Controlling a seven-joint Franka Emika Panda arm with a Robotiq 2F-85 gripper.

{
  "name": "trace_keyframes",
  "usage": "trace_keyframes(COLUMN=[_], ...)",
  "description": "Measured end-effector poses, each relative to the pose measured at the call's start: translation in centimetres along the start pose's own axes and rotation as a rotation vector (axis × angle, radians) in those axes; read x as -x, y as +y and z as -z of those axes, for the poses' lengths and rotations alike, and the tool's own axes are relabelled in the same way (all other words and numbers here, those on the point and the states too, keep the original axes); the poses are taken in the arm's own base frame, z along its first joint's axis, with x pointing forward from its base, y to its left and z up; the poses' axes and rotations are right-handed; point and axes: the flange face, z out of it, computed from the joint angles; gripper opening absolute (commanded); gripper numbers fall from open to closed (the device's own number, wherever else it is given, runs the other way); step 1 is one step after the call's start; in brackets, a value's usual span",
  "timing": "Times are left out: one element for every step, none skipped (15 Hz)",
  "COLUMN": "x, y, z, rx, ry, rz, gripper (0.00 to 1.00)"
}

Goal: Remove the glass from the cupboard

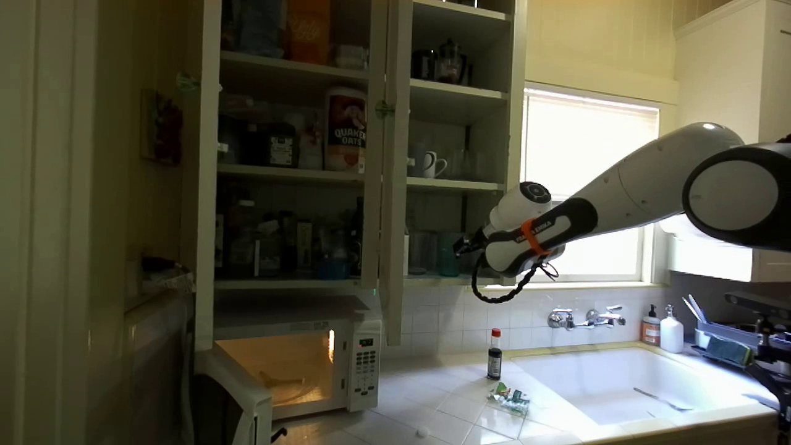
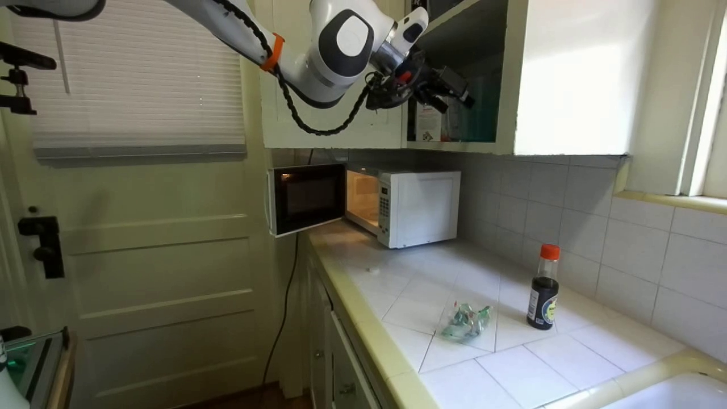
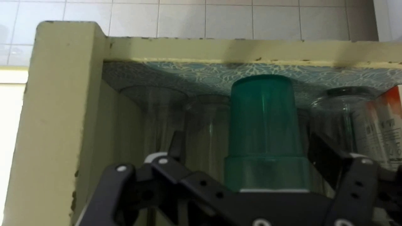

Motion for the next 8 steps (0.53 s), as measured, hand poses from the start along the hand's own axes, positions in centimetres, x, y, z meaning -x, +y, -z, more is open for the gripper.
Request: trace_keyframes(x=[0.0, 0.0, -0.1, -0.1, -0.1, 0.0, 0.1, 0.2], y=[0.0, -0.1, 0.0, 0.3, 0.6, 0.9, 1.1, 1.1], z=[0.0, 0.0, 0.0, -0.1, -0.5, -1.0, -1.6, -2.3], rx=[0.0, -0.001, 0.001, 0.012, 0.025, 0.041, 0.059, 0.071], ry=[0.0, 0.001, 0.001, 0.005, 0.006, 0.007, 0.007, 0.007], rz=[-0.002, -0.002, -0.002, 0.009, 0.015, 0.025, 0.033, 0.04], gripper=[1.0, 1.0, 1.0, 1.0, 1.0, 1.0, 1.0, 1.0])
